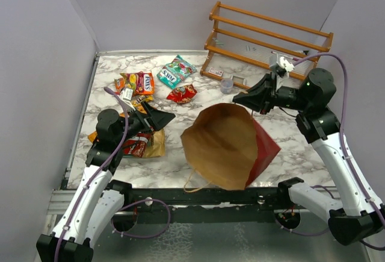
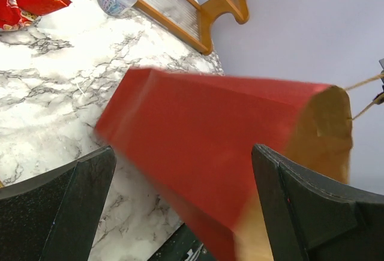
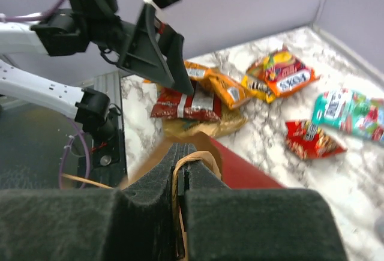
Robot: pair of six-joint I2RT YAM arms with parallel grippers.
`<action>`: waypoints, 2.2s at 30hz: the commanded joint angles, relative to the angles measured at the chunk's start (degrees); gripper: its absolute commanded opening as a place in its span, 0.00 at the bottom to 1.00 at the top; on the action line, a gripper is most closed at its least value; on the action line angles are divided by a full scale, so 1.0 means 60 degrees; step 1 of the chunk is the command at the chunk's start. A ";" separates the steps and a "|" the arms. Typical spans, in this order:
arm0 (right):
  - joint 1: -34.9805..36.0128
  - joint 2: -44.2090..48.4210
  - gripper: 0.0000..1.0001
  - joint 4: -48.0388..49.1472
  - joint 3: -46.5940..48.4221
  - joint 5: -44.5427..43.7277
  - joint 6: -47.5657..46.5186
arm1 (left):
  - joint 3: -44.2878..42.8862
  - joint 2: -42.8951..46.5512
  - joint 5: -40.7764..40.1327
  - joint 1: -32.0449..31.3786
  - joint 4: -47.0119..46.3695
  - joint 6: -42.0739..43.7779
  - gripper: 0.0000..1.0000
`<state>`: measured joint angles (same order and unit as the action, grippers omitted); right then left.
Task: Take the snacks out of the paper bag
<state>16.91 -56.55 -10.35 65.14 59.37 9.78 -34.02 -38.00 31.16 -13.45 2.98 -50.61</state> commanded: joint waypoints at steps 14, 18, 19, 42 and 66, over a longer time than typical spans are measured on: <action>0.0024 -0.0293 0.01 -0.1049 0.0087 -0.7554 0.1894 | -0.1409 0.0425 -0.0716 0.0039 0.1608 0.1112 0.99; 0.0016 -0.1193 0.01 -0.1683 0.0592 -0.8698 0.1848 | -0.1795 0.0508 -0.1448 0.0039 0.2186 0.1301 0.99; 0.0010 -0.1416 0.01 -0.1698 0.0654 -0.8803 0.1769 | -0.1853 0.0516 -0.1522 0.0033 0.2266 0.1345 0.99; -0.1060 -0.0701 0.99 -0.4634 0.2137 -0.8885 0.0403 | -0.4268 -0.0406 -0.2426 0.0044 0.3809 0.3041 0.99; -0.1045 0.0233 0.94 -0.3729 0.1698 -0.5925 0.1647 | -0.2735 -0.2664 0.0821 -0.0110 -0.2188 -0.0729 0.93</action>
<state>10.50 -57.69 -37.36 75.13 11.49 15.42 -48.99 -53.65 31.44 -13.63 1.26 -50.63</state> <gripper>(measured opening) 0.943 0.934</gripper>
